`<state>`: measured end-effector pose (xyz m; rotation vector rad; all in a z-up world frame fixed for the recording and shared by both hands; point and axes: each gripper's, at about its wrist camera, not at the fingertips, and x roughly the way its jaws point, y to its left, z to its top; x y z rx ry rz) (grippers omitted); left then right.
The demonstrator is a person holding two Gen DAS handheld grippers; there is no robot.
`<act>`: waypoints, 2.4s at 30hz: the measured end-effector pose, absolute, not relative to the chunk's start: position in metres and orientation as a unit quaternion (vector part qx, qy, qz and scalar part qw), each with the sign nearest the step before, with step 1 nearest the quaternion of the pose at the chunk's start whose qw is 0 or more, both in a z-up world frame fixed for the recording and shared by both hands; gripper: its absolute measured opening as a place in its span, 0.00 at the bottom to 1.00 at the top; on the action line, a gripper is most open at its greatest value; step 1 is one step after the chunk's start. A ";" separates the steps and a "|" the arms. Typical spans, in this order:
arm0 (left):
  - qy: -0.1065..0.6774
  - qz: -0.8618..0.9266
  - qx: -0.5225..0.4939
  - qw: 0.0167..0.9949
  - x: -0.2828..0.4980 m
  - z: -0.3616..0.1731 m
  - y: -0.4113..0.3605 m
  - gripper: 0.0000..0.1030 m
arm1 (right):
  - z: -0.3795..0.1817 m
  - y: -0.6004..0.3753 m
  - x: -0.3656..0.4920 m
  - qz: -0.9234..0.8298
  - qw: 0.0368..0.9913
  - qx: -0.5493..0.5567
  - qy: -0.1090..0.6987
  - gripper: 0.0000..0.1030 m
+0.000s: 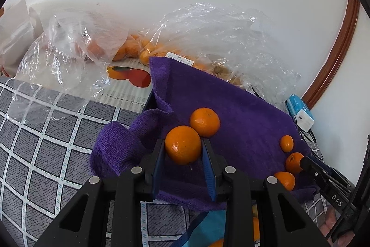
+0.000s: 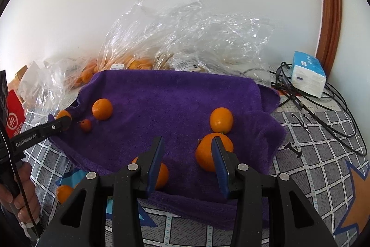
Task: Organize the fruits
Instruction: 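Carry both held oranges onto the purple towel and open both tools, then reach the right tool to a small yellow-green fruit and grasp it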
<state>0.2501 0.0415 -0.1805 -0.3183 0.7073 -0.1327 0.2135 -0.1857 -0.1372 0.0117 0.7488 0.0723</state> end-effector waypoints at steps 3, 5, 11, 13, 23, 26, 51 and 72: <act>0.345 -0.060 -0.140 0.926 0.250 -0.180 0.036 0.29 | -0.135 -0.193 0.214 0.031 0.931 0.020 0.362 0.42; 0.345 -0.057 -0.133 0.927 0.251 -0.181 0.034 0.29 | -0.134 -0.196 0.214 0.028 0.931 0.028 0.362 0.42; 0.342 -0.055 -0.135 0.928 0.250 -0.181 0.034 0.29 | -0.134 -0.200 0.213 0.023 0.930 0.037 0.364 0.43; 0.342 -0.054 -0.134 0.928 0.250 -0.181 0.034 0.29 | -0.133 -0.198 0.212 0.022 0.932 0.035 0.361 0.46; 0.331 -0.046 -0.150 0.931 0.243 -0.171 0.042 0.40 | -0.136 -0.198 0.212 0.033 0.924 0.068 0.376 0.51; 0.320 -0.042 -0.147 0.935 0.239 -0.164 0.042 0.42 | -0.127 -0.192 0.206 0.019 0.929 0.046 0.366 0.51; 0.364 0.020 -0.059 0.929 0.138 -0.167 0.102 0.47 | -0.141 -0.133 0.155 0.035 0.912 -0.006 0.410 0.51; 0.380 0.019 -0.117 0.918 0.134 -0.193 0.121 0.47 | -0.170 -0.098 0.198 0.086 0.870 0.033 0.484 0.31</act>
